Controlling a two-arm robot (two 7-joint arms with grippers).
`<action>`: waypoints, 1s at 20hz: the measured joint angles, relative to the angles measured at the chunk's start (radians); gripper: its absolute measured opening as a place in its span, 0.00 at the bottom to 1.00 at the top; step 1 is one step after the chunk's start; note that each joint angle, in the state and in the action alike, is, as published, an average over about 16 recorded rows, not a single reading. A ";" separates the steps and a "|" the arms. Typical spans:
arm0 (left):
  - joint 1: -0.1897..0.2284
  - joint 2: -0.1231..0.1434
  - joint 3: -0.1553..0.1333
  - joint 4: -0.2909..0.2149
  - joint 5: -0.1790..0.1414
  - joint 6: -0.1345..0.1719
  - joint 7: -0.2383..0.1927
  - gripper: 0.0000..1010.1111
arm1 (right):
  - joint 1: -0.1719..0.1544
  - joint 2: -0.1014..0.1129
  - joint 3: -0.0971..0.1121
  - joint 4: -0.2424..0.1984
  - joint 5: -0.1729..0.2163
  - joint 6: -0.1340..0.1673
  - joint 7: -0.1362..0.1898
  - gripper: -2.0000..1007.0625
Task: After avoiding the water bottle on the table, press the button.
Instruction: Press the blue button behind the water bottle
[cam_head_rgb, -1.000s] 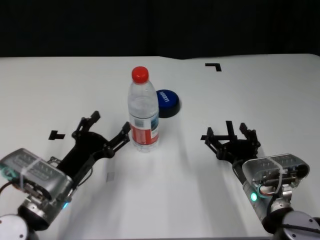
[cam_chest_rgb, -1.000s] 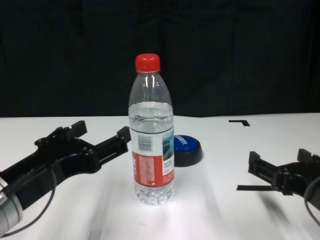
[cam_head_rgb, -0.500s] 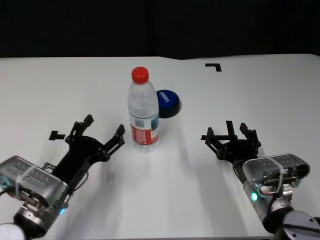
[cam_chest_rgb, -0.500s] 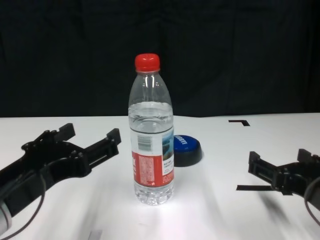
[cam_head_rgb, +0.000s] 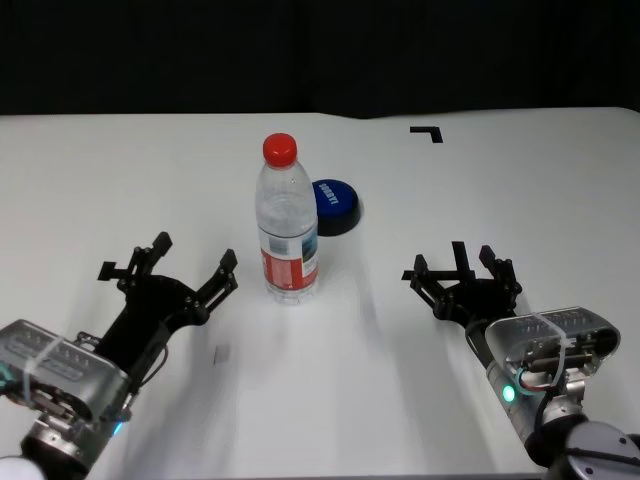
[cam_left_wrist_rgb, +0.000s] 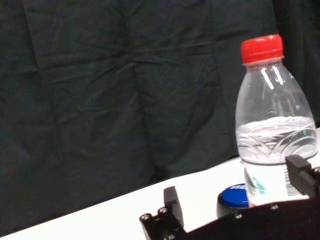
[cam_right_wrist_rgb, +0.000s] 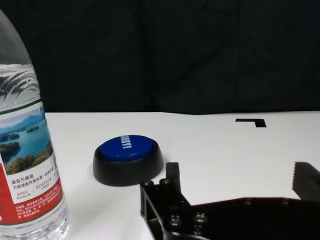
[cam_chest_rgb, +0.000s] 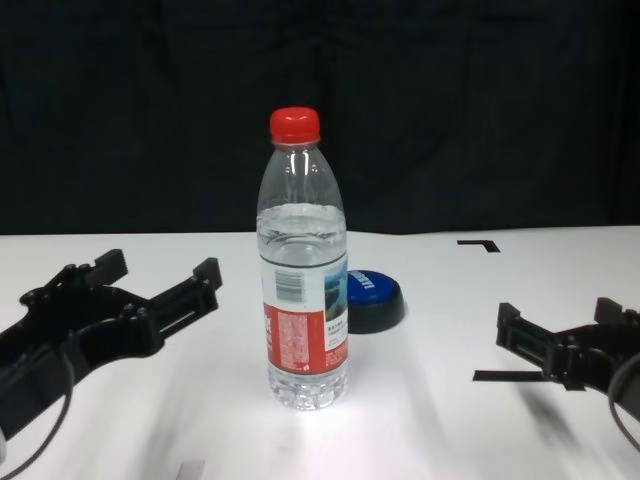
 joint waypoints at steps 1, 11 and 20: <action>0.003 -0.003 -0.003 -0.002 0.003 0.001 0.004 0.99 | 0.000 0.000 0.000 0.000 0.000 0.000 0.000 1.00; 0.036 -0.032 -0.035 -0.028 0.038 0.012 0.045 0.99 | 0.000 0.000 0.000 0.000 0.000 0.000 0.000 1.00; 0.058 -0.057 -0.060 -0.046 0.065 0.022 0.072 0.99 | 0.000 0.000 0.000 0.000 0.000 0.000 0.000 1.00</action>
